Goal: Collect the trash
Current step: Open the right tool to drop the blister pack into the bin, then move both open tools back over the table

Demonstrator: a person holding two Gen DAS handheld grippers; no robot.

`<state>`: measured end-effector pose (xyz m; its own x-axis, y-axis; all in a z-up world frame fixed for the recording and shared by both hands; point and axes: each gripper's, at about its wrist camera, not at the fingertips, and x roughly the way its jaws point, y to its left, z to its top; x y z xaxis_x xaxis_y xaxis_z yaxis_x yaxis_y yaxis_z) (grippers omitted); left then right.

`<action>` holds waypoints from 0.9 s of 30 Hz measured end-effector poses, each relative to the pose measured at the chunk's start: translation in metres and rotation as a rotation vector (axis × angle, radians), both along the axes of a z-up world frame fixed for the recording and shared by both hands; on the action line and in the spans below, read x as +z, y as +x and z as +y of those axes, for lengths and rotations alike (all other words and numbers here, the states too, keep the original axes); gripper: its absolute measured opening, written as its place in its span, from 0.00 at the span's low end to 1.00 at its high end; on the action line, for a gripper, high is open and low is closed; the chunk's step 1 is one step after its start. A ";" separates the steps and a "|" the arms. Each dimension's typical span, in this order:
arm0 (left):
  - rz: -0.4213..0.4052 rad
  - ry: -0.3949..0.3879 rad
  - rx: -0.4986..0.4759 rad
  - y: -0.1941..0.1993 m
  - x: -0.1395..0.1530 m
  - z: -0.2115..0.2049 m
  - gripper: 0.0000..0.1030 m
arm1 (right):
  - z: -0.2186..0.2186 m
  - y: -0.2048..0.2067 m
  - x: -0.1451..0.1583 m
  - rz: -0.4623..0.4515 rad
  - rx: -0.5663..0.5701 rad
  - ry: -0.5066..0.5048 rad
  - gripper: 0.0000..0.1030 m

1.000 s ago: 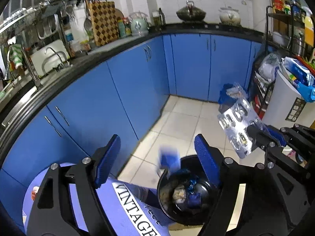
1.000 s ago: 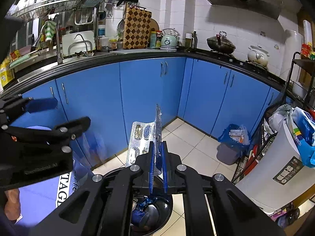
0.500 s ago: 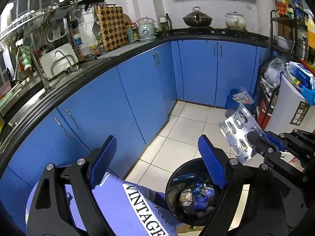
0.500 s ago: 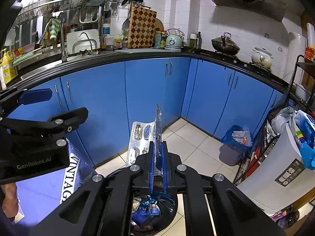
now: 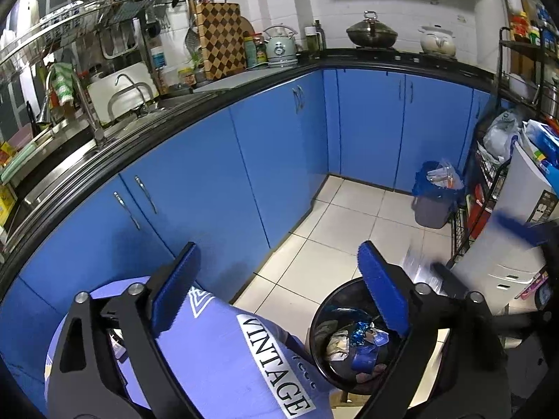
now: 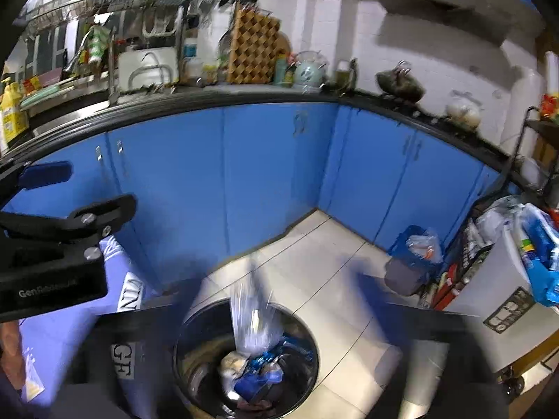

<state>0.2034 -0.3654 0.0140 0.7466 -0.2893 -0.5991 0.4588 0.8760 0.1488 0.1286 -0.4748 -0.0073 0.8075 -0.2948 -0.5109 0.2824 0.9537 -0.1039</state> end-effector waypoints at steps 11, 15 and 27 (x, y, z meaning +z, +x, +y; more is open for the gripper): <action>-0.016 -0.035 0.031 -0.014 0.012 0.040 0.91 | 0.022 -0.011 0.019 -0.021 0.005 -0.001 0.93; -0.029 -0.037 0.063 -0.021 0.011 0.071 0.92 | 0.050 -0.012 0.019 -0.017 0.045 -0.010 0.93; 0.031 -0.040 0.281 -0.010 -0.013 0.229 0.93 | 0.182 0.015 0.000 0.035 0.251 0.039 0.93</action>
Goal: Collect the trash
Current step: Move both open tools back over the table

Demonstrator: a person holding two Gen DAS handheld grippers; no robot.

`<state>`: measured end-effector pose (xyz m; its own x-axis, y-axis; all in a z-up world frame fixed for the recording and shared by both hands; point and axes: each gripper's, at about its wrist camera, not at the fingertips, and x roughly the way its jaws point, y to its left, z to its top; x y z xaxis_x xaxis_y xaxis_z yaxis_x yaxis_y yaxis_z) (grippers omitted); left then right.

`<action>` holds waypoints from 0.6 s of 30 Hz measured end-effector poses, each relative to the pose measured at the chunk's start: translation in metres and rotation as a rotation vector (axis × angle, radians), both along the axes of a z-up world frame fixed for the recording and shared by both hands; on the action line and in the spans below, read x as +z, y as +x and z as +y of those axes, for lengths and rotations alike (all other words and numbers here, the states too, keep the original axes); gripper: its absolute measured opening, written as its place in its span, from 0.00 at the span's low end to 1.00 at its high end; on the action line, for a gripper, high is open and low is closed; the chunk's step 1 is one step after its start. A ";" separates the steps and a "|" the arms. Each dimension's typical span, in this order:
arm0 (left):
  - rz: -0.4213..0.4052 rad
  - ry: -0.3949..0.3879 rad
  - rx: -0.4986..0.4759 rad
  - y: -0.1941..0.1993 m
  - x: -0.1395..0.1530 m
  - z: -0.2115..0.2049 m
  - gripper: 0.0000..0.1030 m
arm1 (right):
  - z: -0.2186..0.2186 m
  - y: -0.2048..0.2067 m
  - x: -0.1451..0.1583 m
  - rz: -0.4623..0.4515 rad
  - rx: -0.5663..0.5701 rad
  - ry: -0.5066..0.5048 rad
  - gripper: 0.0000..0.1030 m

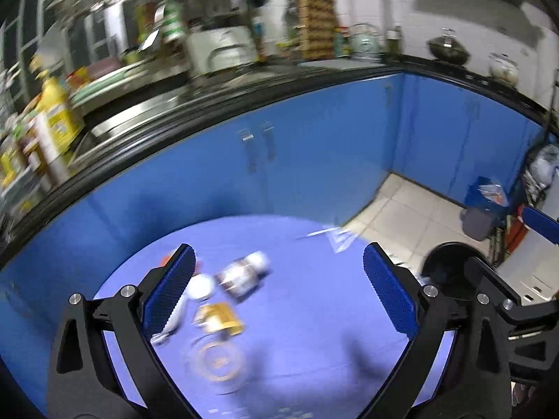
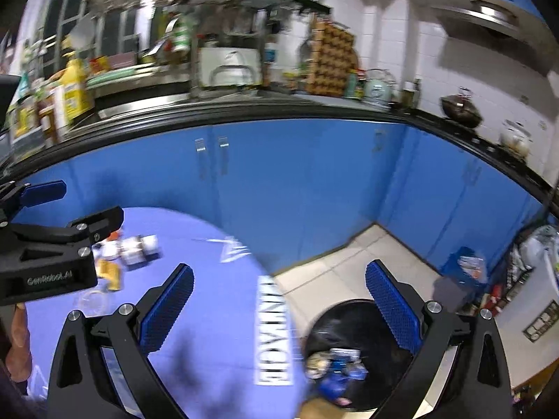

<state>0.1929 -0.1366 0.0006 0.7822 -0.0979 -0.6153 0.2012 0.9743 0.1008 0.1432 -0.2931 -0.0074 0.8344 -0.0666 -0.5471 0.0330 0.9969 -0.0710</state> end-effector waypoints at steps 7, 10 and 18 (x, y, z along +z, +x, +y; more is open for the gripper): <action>0.047 -0.008 0.114 0.006 -0.025 0.096 0.93 | 0.088 0.019 -0.012 0.041 0.131 0.008 0.93; 0.069 -0.009 0.145 0.009 -0.037 0.128 0.93 | 0.121 0.030 -0.019 0.062 0.184 0.009 0.93; 0.137 -0.009 0.182 0.025 -0.074 0.185 0.93 | 0.189 0.060 -0.050 0.129 0.281 -0.002 0.93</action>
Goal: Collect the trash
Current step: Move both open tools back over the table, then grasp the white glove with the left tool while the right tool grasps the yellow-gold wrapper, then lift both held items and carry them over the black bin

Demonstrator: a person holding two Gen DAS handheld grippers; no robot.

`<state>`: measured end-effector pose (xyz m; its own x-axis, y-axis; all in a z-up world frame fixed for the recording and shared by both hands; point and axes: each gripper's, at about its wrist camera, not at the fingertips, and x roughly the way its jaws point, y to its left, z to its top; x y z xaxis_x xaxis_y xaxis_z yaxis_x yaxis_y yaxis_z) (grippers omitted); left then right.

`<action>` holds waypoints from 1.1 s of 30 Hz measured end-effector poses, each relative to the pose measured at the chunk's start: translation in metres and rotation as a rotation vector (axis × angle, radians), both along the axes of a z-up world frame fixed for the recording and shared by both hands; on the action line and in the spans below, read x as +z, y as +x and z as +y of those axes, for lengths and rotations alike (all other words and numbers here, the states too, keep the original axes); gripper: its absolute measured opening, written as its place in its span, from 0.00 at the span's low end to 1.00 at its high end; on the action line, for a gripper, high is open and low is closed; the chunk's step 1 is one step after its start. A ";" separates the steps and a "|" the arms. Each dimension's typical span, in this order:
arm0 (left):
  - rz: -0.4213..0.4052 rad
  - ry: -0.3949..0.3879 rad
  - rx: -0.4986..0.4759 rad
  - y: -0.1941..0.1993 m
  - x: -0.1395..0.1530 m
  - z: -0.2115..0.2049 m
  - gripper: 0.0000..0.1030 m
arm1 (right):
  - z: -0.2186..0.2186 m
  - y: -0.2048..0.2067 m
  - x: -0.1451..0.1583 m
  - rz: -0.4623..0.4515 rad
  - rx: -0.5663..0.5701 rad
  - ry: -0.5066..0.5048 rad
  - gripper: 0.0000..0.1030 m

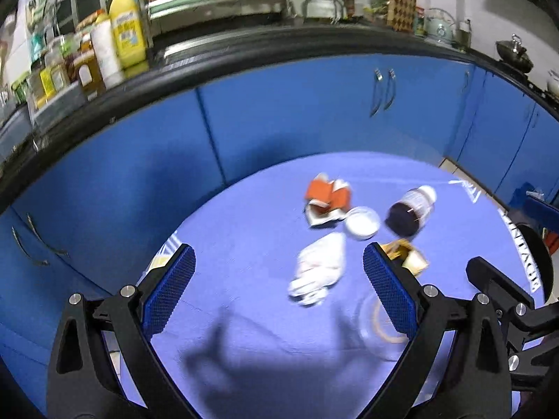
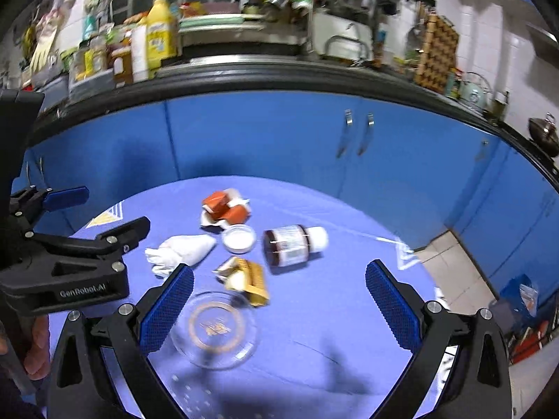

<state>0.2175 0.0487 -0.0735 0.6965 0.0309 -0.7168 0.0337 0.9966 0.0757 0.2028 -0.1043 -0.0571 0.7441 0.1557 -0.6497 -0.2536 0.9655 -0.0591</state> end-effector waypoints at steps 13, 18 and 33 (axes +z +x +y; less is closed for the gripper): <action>0.107 -0.004 -0.053 0.024 -0.053 0.004 0.93 | 0.016 0.030 -0.045 0.126 0.007 -0.014 0.66; 0.117 0.004 -0.071 0.030 -0.059 -0.003 0.93 | 0.015 0.036 -0.059 0.170 0.020 -0.008 0.55; 0.149 -0.066 -0.133 0.030 -0.056 -0.007 0.32 | 0.007 0.031 -0.059 0.183 0.070 0.009 0.10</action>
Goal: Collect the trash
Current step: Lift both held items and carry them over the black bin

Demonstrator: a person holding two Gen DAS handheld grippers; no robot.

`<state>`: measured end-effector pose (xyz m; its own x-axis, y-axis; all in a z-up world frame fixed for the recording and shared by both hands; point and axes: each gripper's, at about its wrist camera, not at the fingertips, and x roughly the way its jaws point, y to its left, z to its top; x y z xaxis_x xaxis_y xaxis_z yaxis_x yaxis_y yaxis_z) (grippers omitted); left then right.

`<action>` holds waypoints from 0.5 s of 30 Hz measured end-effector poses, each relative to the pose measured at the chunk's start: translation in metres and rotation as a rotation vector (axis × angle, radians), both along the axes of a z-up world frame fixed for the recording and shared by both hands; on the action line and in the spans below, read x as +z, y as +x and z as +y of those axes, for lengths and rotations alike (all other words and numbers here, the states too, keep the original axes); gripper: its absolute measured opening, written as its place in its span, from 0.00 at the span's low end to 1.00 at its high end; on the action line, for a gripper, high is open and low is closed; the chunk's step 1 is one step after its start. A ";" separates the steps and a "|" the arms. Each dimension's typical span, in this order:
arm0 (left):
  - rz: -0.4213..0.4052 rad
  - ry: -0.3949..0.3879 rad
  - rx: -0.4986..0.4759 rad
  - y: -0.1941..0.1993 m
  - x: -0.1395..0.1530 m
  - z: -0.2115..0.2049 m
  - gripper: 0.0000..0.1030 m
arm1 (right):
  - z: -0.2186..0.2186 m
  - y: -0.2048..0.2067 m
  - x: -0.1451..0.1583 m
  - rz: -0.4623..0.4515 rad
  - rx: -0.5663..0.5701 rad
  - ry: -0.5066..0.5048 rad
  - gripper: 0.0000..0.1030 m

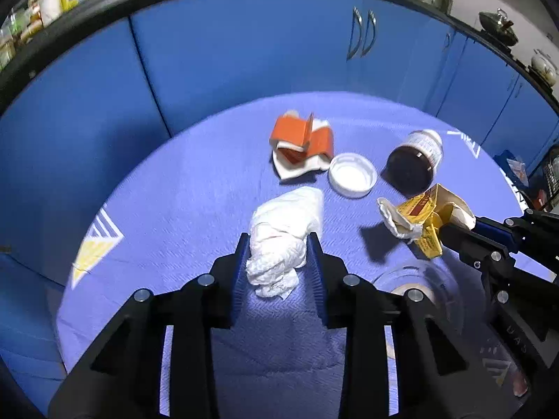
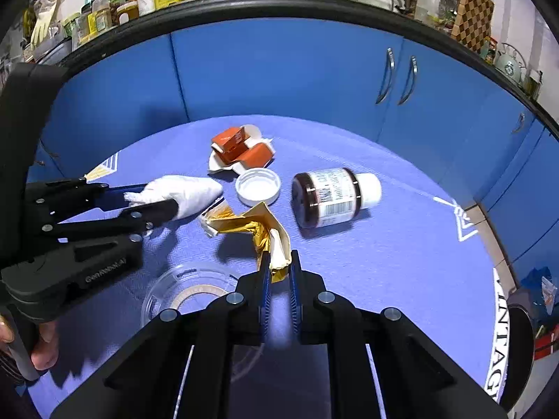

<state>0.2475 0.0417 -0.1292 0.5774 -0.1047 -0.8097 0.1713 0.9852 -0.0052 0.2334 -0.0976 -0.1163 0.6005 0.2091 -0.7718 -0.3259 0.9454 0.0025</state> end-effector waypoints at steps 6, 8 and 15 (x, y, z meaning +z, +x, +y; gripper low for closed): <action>-0.052 -0.014 -0.018 -0.011 0.028 -0.006 0.32 | -0.017 -0.011 0.023 -0.045 -0.026 0.015 0.10; -0.070 -0.009 -0.028 -0.015 0.037 -0.011 0.32 | -0.024 -0.016 0.031 -0.061 -0.035 0.014 0.10; -0.109 -0.005 -0.069 -0.024 0.058 -0.044 0.32 | -0.052 -0.032 0.053 -0.103 -0.074 -0.002 0.10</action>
<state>0.2240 -0.0028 -0.0714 0.6532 -0.1511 -0.7420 0.2389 0.9710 0.0125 0.2017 -0.1494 -0.0633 0.6902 0.1601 -0.7057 -0.2539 0.9668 -0.0290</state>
